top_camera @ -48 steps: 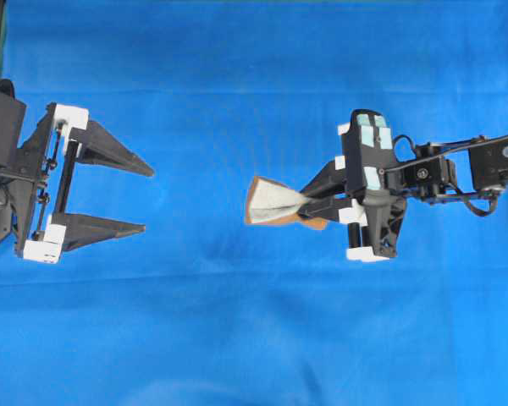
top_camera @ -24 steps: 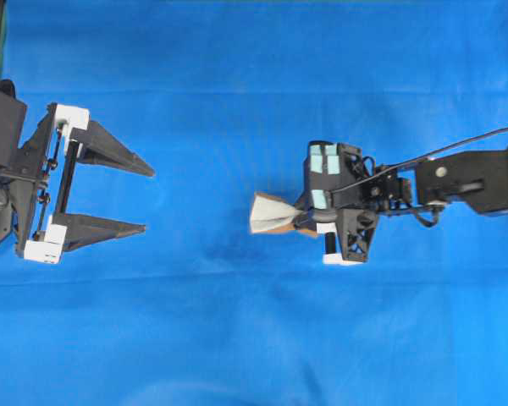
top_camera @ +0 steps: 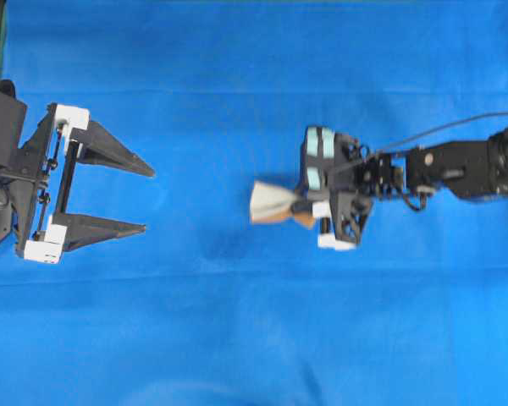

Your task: Hand over the sponge with the left arm and wipe it with the right arm.

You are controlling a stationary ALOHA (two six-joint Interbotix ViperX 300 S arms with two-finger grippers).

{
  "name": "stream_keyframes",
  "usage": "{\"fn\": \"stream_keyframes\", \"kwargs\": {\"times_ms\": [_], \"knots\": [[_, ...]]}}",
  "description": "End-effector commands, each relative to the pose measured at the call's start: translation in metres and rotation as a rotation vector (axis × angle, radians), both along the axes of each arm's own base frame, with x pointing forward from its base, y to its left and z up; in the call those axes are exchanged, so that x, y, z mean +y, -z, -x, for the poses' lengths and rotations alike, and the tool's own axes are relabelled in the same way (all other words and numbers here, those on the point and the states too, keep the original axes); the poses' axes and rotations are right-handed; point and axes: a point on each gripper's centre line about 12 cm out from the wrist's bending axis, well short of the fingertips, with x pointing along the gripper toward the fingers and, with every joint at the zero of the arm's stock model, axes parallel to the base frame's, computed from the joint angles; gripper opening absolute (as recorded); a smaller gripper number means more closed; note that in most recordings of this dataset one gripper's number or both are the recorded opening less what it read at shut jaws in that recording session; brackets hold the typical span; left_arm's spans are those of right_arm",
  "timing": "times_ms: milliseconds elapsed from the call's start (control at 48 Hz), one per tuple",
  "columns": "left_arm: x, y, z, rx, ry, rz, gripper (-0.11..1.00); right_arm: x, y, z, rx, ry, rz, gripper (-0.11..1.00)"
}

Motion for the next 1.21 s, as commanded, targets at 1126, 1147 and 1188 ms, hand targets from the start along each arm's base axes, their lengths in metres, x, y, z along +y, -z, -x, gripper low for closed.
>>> {"fn": "stream_keyframes", "kwargs": {"times_ms": [1126,1147,1188], "knots": [[-0.001,-0.005,-0.002,-0.022,0.004,-0.001,0.83,0.072,-0.018,-0.008,-0.071,-0.098,-0.087,0.18],[-0.001,-0.005,-0.002,-0.022,0.004,-0.001,0.83,0.074,-0.018,-0.008,-0.070,-0.099,-0.092,0.18],[-0.001,-0.005,-0.002,-0.022,0.004,-0.001,0.83,0.079,-0.019,-0.008,-0.071,-0.105,-0.100,0.19]]}}
